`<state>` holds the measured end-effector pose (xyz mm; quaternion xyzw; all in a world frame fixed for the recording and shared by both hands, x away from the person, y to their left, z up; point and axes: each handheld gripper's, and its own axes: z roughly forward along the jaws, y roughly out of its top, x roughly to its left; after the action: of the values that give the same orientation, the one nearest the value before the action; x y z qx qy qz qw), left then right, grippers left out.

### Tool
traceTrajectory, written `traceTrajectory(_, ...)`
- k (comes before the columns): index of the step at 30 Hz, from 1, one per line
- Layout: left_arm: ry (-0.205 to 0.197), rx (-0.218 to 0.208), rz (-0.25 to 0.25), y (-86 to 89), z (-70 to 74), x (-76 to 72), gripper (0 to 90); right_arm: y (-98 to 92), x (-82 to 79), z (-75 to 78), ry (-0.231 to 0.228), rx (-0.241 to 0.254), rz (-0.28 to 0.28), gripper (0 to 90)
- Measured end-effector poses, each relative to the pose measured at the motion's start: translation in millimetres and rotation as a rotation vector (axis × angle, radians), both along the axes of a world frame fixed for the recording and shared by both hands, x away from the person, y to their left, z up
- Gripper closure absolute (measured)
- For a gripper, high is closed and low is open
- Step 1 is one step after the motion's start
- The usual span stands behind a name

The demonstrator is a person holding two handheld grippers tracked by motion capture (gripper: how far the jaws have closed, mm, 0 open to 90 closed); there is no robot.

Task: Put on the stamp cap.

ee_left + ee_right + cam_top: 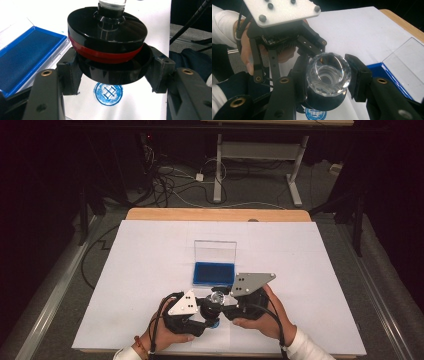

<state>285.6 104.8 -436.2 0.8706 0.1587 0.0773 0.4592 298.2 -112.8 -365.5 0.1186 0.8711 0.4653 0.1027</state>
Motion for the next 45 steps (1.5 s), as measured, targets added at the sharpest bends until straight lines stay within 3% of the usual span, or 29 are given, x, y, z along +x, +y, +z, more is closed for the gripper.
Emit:
traceTrajectory(8,0.003,-0.009,0.008,1.9,-0.8,1.7,35.9,4.7,-2.2,-2.0,0.002,0.0,0.016,57.0)
traceTrajectory(20,-0.02,-0.032,0.011,4.8,1.8,-0.6,35.9,0.7,1.9,-2.4,0.049,0.058,0.022,57.0)
traceTrajectory(45,-0.085,0.087,0.022,5.3,-1.3,-10.1,35.9,-0.4,9.9,-18.0,0.152,0.066,0.067,57.0)
